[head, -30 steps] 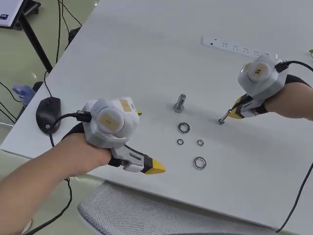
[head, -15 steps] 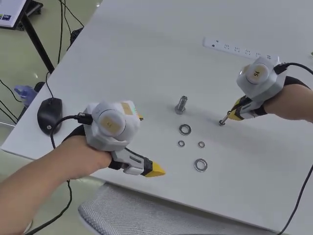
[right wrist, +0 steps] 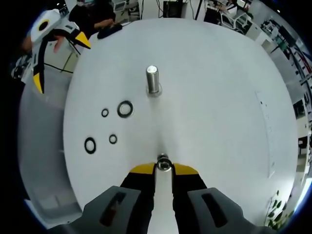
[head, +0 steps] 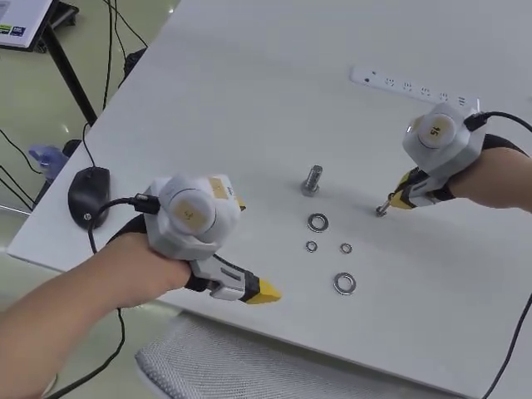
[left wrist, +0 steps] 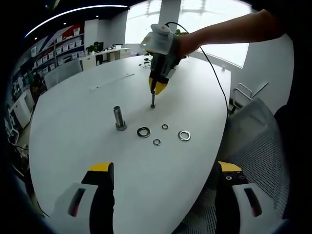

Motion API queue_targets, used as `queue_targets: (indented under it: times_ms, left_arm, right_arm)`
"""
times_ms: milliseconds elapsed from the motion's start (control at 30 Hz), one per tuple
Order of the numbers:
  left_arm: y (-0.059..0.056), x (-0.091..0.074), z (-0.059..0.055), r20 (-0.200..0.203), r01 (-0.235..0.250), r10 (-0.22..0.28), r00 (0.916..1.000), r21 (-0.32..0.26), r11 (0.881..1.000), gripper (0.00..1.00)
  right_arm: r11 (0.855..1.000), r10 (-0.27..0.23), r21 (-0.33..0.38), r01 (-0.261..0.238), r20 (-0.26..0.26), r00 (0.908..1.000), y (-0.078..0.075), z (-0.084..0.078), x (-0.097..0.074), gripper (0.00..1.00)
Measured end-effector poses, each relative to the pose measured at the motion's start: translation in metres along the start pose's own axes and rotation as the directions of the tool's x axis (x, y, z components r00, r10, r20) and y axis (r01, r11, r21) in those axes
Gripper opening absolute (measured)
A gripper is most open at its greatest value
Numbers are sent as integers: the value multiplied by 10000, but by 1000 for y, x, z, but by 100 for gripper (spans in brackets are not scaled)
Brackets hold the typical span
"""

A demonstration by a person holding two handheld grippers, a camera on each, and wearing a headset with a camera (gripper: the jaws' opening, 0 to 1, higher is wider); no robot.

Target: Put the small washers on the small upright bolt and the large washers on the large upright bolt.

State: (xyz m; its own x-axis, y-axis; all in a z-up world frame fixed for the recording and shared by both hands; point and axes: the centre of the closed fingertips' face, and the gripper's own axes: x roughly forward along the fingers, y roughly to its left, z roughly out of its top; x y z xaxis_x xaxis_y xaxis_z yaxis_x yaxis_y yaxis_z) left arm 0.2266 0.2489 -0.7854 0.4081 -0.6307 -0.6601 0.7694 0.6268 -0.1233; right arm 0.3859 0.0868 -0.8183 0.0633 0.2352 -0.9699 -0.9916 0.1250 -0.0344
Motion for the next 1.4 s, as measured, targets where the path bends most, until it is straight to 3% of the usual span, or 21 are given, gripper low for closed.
queue_targets:
  times_ms: [267, 967, 1267, 1400]
  left_arm:
    - [0, -1, -3, 24, -45, 45, 10000, -159, 9999, 85]
    - [2, -2, -17, -215, -38, 29, 9998, -420, 9991, 82]
    - [1, -1, -16, -232, 3, -13, 9997, -446, 9990, 82]
    - [2, -1, -11, -44, -98, 96, 9999, -435, 9990, 82]
  right_arm:
    - [9994, -21, -338, 10, -321, 9995, 0, -4, 10, 13]
    - [9989, 323, -323, -345, -657, 9973, 6, -15, 37, 13]
    - [9983, 330, -465, -361, -662, 9973, 6, -16, 42, 13]
    - [9983, 311, -463, -340, -618, 9976, 6, -15, 43, 13]
